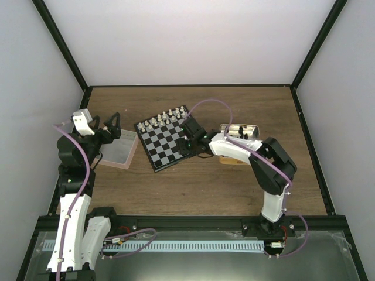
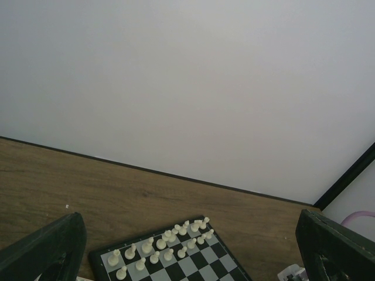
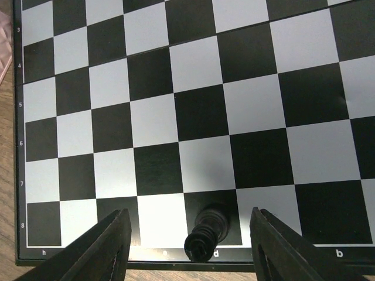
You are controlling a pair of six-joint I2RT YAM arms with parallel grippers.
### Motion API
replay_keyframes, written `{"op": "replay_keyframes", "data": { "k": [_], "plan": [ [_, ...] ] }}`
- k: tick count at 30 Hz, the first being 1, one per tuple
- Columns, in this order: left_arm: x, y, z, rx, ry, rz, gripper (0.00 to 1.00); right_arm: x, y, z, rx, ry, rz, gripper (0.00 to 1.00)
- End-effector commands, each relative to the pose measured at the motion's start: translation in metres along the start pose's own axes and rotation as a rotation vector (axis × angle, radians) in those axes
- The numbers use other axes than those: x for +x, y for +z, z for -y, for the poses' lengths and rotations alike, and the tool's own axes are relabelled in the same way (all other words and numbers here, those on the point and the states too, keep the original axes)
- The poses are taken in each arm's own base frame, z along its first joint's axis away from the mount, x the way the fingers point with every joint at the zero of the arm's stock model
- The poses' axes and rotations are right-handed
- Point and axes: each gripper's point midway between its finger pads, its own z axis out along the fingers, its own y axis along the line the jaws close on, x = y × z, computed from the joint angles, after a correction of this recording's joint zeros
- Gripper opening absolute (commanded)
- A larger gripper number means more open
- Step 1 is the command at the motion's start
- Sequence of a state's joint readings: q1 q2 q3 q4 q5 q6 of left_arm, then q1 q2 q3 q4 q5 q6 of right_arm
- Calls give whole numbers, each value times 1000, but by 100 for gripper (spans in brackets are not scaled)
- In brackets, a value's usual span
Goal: Set up the chess pieces on the board
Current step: Adjust the chess piece on the chessboard.
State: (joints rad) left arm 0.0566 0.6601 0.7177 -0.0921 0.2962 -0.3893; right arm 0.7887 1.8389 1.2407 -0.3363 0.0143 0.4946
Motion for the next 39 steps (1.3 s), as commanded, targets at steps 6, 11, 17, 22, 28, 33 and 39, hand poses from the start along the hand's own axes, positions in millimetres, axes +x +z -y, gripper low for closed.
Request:
{"op": "replay_keyframes", "data": {
  "k": [6,11,17,22,28,33,39],
  "plan": [
    [0,-1,-1,-2,8,4,100,10,22,2,15,-11,-72,51],
    [0,0,-1,-2,8,5,100,9,24,0,10,-21,-76,36],
    [0,0,-2,-3,9,4,100,7,24,-3,-4,-36,-70,26],
    [0,0,-1,-2,9,5,100,11,24,-9,-33,-49,-86,17],
    [1,0,-2,-3,7,2,100,14,24,-23,-87,-68,-96,17],
    [1,0,-2,-3,8,2,100,16,27,-30,-111,-71,-103,17],
    [1,0,-2,-3,8,2,100,15,29,-31,-108,-72,-98,19]
  ]
}}
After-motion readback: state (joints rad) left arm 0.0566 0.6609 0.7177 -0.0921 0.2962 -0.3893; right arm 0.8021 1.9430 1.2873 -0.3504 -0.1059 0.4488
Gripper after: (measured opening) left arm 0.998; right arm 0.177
